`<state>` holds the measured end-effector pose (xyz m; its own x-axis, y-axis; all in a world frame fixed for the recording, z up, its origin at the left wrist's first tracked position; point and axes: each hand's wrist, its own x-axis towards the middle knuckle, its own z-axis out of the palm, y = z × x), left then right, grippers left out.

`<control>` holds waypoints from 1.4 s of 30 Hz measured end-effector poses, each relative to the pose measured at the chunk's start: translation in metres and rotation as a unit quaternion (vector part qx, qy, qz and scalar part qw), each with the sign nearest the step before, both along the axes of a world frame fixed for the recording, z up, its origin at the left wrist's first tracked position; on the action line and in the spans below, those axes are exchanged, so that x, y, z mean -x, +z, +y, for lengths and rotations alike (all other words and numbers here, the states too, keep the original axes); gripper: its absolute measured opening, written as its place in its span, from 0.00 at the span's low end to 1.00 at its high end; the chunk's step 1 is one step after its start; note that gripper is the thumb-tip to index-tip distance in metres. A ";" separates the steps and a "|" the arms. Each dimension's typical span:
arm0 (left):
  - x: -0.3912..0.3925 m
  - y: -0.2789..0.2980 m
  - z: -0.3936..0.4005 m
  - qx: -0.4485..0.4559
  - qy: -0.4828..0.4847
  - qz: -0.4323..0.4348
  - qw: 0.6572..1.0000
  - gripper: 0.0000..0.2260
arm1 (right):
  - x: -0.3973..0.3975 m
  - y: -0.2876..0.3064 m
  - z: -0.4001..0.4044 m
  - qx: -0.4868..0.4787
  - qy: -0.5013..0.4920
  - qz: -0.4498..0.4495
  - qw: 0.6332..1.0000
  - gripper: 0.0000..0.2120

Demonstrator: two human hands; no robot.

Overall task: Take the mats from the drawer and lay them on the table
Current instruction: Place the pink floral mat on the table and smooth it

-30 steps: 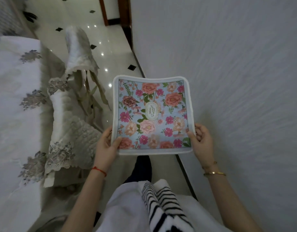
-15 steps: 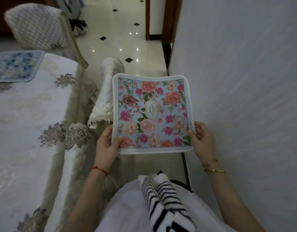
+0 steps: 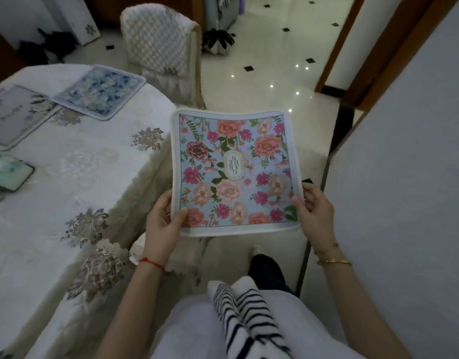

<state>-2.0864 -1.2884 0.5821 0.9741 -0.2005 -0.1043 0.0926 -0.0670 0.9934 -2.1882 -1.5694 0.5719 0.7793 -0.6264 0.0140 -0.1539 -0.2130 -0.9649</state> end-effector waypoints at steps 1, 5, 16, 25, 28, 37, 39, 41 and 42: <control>-0.007 0.000 -0.011 0.002 0.024 0.001 1.000 0.18 | -0.021 0.003 -0.015 0.004 0.026 0.001 1.000 0.10; -0.028 0.000 -0.051 0.020 0.133 0.009 0.991 0.18 | -0.099 0.010 -0.067 0.018 0.129 0.002 0.991 0.10; -0.054 -0.001 -0.081 0.037 0.346 0.026 0.937 0.18 | -0.259 0.017 -0.080 -0.002 0.342 0.035 0.939 0.09; -0.091 -0.010 -0.024 0.018 0.462 0.039 0.886 0.17 | -0.370 -0.005 0.006 0.029 0.458 0.054 0.887 0.12; -0.113 -0.015 0.003 0.002 0.485 0.042 0.873 0.16 | -0.403 -0.009 0.043 0.040 0.485 0.052 0.872 0.13; -0.193 -0.044 0.083 -0.048 0.516 0.123 0.846 0.15 | -0.496 -0.039 0.139 0.086 0.507 0.091 0.853 0.13; -0.210 -0.052 0.098 -0.048 0.515 0.137 0.845 0.17 | -0.515 -0.049 0.157 0.086 0.505 0.108 0.852 0.13; -0.226 -0.059 0.110 -0.044 0.521 0.144 0.840 0.17 | -0.532 -0.060 0.174 0.088 0.511 0.120 0.846 0.13; -0.233 -0.063 0.116 -0.043 0.523 0.150 0.838 0.17 | -0.541 -0.067 0.181 0.085 0.512 0.128 0.845 0.12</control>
<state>-1.8538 -1.1725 0.5187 0.5386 0.7679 -0.3466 0.3912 0.1364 0.9101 -1.6472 -1.3882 0.5053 0.9032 0.3716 -0.2150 -0.0040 -0.4933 -0.8698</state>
